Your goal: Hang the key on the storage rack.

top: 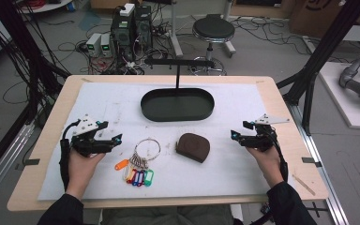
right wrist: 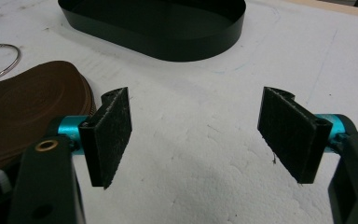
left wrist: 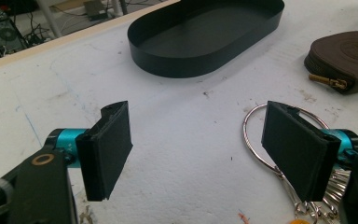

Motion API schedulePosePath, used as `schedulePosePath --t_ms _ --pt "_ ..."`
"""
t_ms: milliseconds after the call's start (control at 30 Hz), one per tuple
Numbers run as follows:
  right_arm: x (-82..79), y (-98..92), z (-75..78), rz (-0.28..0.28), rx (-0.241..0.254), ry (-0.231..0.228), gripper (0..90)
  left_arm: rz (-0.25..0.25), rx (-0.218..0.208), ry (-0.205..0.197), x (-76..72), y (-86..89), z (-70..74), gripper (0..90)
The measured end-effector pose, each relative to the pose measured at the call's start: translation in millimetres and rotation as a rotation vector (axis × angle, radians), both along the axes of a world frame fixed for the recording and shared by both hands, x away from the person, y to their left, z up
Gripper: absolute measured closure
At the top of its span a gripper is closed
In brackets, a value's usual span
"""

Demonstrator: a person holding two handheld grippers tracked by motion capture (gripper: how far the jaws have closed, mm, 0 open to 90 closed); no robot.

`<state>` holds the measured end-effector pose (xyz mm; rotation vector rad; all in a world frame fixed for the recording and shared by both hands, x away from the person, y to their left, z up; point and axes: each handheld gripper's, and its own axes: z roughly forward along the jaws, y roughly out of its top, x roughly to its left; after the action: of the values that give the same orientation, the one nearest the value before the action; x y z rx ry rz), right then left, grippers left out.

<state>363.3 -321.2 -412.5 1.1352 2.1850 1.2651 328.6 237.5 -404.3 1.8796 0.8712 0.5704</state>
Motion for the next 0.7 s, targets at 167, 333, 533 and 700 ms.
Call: schedulePosePath --t_ms 167,333,533,700 --pt "-0.1 -1.4 0.1 -0.002 0.002 -0.006 26.4 -0.011 -0.025 0.019 -0.5 -0.5 -0.1 24.2" --pt "0.7 -1.1 -0.3 -0.003 0.0 -0.009 26.5 -0.017 -0.037 0.029 -2.2 -0.3 -0.2 25.2" --pt "1.7 -2.2 -0.7 -0.007 0.004 -0.007 26.5 -0.032 -0.047 0.042 -2.2 -2.2 -1.0 29.6" --pt "1.4 -2.1 -0.3 -0.011 0.002 -0.014 26.5 -0.044 -0.037 0.063 -4.0 -8.2 -3.8 31.2"
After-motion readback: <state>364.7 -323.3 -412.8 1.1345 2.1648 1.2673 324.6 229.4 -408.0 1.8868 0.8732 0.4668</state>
